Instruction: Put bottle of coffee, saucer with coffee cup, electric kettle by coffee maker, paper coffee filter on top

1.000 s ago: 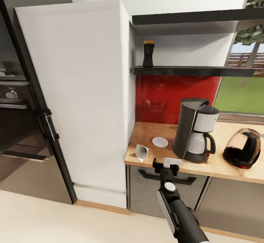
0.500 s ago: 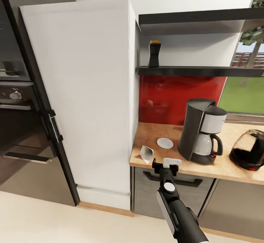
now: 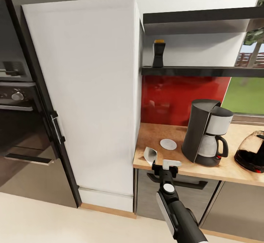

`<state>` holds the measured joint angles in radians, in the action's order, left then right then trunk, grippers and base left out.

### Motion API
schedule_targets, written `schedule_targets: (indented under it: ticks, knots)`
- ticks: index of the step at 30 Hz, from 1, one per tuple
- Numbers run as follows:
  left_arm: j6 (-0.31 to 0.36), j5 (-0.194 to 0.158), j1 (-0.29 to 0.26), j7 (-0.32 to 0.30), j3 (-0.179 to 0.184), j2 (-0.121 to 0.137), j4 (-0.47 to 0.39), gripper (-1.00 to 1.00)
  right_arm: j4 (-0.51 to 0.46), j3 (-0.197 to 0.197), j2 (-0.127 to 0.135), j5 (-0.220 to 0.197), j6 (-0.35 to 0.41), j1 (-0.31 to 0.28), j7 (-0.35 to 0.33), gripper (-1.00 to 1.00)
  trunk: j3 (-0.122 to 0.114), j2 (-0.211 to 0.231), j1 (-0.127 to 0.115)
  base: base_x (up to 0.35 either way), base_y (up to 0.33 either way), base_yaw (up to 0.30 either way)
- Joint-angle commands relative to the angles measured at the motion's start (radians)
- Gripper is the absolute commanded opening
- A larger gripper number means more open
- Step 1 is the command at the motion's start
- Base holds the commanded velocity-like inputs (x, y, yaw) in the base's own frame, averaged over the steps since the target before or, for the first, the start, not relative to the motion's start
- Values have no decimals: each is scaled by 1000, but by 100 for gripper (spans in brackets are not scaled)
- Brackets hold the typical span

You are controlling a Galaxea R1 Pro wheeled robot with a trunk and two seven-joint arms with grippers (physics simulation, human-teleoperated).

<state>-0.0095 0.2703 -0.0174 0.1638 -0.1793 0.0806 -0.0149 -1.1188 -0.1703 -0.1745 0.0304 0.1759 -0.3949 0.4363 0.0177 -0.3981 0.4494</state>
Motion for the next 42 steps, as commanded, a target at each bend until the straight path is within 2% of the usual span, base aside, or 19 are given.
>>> schedule_targets:
  ticks: [1,18,33,42]
  knots:
    - [-1,10,-1,3,-8,0,0,100,-1,-4,0,3,8,-1,5,100,2,-2,1,0,0,0]
    - [-1,9,0,0,-9,2,1,100,52,-6,8,3,8,-1,5,100,2,-2,1,46,10,0]
    - [-2,9,0,2,-8,2,1,100,98,-6,12,3,7,-1,5,100,2,-2,1,280,0,0]
    - [-2,9,0,1,-7,2,2,100,100,-6,12,3,7,-1,5,100,2,-2,1,62,0,0]
